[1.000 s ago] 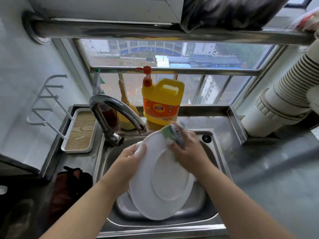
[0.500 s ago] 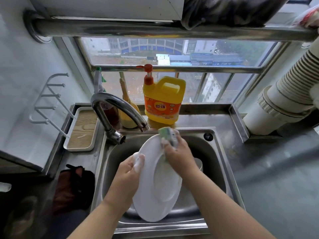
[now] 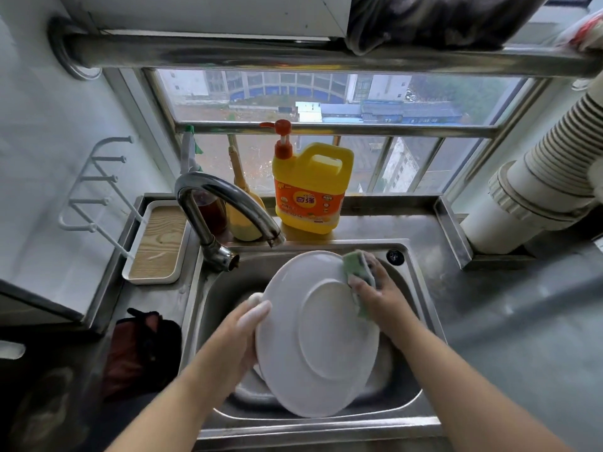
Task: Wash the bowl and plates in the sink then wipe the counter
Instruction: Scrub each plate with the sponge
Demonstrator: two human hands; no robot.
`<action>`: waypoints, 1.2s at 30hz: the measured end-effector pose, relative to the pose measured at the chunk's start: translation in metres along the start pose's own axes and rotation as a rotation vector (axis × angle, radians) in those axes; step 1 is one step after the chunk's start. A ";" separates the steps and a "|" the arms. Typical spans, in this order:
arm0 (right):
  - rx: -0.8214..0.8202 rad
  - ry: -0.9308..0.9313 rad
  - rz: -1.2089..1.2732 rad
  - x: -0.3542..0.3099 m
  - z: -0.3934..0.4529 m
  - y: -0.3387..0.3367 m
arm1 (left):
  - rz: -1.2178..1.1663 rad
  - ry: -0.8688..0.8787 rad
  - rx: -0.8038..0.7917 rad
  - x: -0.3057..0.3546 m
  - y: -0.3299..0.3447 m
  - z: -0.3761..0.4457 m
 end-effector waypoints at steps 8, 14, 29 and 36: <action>0.185 -0.554 -0.836 -0.061 -0.043 0.062 | 0.036 0.164 0.080 0.015 0.025 0.017; 0.207 -0.128 -0.408 -0.042 -0.006 0.034 | 0.155 0.236 0.124 0.012 0.026 0.012; 0.100 0.428 0.455 0.053 -0.009 0.051 | 0.013 0.262 0.312 0.014 0.010 0.003; 0.061 0.052 0.009 0.007 0.008 0.004 | 0.015 0.025 0.044 0.017 -0.004 0.014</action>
Point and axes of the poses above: each hand's wrist, its own z-axis towards the middle knuckle, its own y-axis out of the palm, x = y × z, the point moved 4 cm from there along z, towards the middle knuckle, and after that the axes turned 11 degrees about y, right-handed, at the moved point
